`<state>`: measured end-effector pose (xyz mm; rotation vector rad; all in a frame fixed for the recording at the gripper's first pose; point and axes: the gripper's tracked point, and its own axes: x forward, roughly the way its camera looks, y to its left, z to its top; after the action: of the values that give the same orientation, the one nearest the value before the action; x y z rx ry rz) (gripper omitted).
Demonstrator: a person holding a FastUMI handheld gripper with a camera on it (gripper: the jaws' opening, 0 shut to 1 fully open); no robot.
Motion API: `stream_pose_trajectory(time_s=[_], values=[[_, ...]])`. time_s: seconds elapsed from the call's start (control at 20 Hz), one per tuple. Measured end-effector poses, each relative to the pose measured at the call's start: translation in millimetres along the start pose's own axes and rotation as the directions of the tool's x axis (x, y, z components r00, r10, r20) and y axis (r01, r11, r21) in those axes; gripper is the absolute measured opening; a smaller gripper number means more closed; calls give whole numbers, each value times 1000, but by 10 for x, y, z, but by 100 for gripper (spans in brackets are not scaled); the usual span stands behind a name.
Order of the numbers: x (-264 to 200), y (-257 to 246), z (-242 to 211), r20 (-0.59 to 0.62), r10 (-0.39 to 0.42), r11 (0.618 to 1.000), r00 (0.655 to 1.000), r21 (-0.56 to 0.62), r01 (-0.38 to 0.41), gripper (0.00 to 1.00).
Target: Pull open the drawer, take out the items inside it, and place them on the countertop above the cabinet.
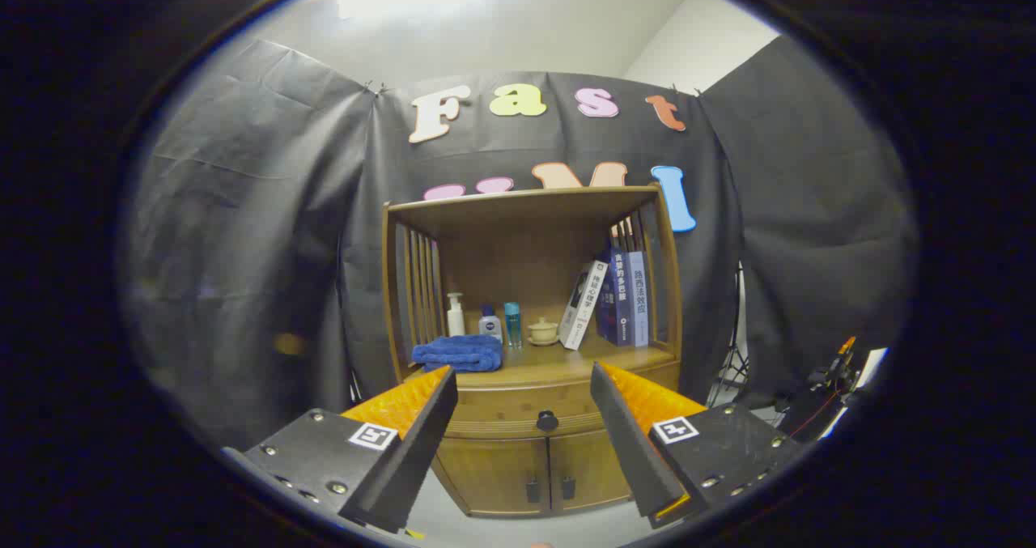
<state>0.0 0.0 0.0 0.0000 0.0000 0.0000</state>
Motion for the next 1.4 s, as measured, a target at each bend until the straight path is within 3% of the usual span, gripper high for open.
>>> stream_pose_trajectory(time_s=[0.6, 1.1, 1.4], values=[[71, -141, -163, 1, -25, 999, 1000, -20, 25, 99], [485, -272, -918, -62, -24, 999, 998, -38, 22, 99], [863, -296, -1406, -106, 26, 999, 994, -35, -29, 99]])
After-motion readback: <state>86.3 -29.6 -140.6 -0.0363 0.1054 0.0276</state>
